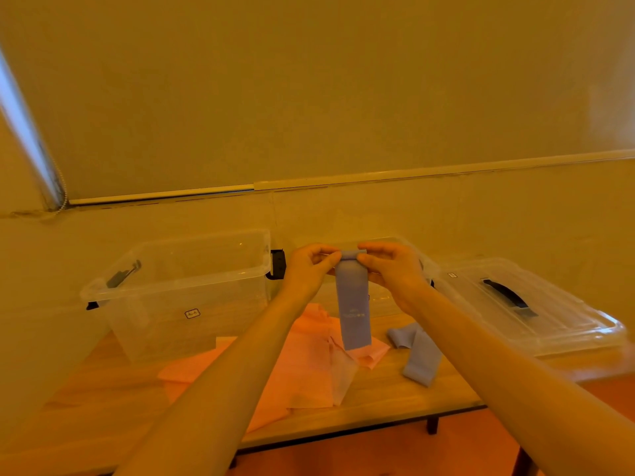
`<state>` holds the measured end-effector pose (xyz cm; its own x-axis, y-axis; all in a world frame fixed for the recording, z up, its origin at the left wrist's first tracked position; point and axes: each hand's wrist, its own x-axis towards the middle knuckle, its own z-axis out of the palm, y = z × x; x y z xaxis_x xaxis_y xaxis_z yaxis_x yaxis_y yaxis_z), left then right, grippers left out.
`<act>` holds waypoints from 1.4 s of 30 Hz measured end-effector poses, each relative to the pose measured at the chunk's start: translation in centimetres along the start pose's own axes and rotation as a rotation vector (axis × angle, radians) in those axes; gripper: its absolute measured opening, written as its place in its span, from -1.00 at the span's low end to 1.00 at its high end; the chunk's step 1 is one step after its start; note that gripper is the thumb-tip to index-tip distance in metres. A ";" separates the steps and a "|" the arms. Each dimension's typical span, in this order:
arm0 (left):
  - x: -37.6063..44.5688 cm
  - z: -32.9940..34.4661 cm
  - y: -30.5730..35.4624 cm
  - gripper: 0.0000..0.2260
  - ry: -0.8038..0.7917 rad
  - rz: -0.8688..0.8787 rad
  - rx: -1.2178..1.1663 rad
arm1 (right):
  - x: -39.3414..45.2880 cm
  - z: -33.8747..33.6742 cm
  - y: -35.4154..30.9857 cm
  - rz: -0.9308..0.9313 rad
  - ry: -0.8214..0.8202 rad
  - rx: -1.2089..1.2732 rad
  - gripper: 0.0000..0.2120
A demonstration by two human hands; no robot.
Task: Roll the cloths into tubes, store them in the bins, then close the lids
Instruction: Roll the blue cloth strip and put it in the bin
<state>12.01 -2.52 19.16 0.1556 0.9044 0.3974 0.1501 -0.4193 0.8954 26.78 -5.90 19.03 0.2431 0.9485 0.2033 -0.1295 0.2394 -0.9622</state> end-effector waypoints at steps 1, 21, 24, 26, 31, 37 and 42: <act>0.0 0.0 0.0 -0.83 0.000 0.010 0.005 | 0.1 -0.1 0.1 0.005 -0.008 0.000 -0.82; -0.5 -0.4 -0.2 -0.82 -0.077 0.022 -0.020 | -0.1 -0.5 0.8 0.121 -0.032 -0.045 -0.87; -0.5 -0.4 -0.3 -0.80 -0.091 -0.010 -0.030 | 0.0 -0.5 0.7 0.101 0.012 -0.018 -0.91; -0.5 -0.4 -0.4 -0.82 -0.087 -0.048 -0.026 | 0.0 -0.5 0.6 0.082 0.005 -0.031 -0.85; -0.4 -0.1 -0.4 -0.90 -0.069 -0.013 -0.014 | -0.2 -0.5 0.2 0.053 -0.064 -0.028 -0.79; -0.3 -0.1 -0.5 -0.85 -0.090 0.015 -0.009 | -0.3 -0.5 0.4 0.036 -0.026 0.045 -0.86; -0.4 -0.1 -0.5 -0.81 -0.112 -0.036 0.004 | -0.2 -0.8 0.5 0.009 -0.056 0.030 -0.80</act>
<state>11.76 -2.68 18.61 0.2577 0.9046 0.3396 0.1612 -0.3868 0.9080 27.40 -6.11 18.34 0.1874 0.9605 0.2057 -0.1607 0.2366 -0.9582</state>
